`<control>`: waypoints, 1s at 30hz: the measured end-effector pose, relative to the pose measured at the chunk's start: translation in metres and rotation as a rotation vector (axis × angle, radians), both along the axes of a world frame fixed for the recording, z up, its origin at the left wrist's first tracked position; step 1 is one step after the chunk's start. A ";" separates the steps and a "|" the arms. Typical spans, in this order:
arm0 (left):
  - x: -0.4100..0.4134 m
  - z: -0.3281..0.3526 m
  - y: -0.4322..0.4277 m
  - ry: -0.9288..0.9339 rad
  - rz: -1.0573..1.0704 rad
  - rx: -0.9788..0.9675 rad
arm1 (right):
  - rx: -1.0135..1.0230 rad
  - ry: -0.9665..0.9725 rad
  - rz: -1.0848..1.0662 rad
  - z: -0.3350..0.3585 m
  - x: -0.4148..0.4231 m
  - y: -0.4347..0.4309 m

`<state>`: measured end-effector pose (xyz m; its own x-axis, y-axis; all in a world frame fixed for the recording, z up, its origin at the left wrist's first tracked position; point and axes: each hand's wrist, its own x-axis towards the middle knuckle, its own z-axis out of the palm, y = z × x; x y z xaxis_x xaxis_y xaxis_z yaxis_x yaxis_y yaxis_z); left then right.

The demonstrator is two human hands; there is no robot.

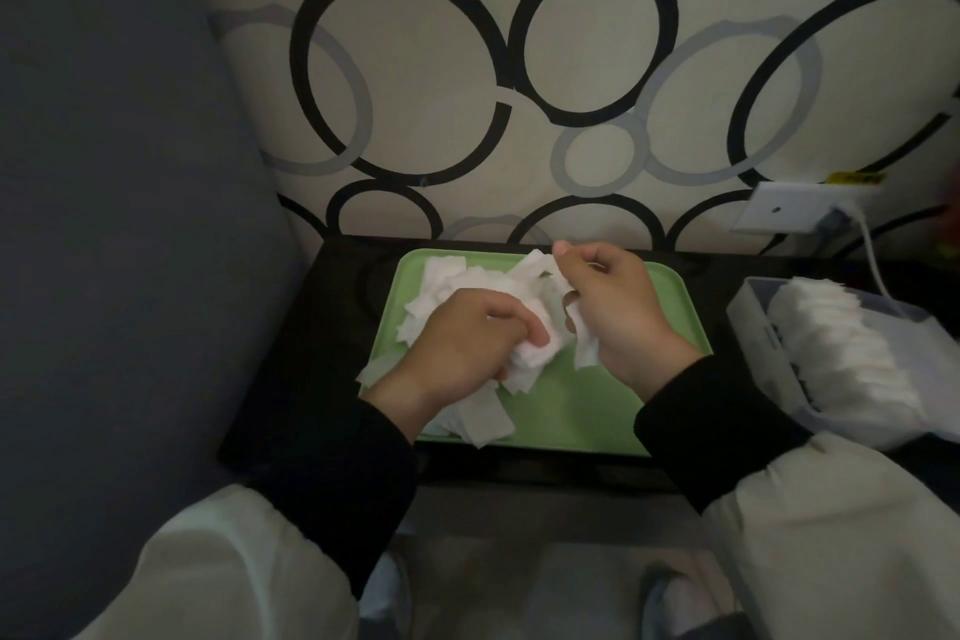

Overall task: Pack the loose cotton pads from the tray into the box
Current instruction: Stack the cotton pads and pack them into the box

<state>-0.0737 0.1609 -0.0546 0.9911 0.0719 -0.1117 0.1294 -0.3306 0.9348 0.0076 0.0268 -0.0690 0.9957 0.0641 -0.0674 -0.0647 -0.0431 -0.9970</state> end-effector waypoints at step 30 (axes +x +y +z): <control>0.006 -0.009 0.007 -0.166 0.084 0.058 | 0.118 0.195 0.300 0.027 -0.009 -0.046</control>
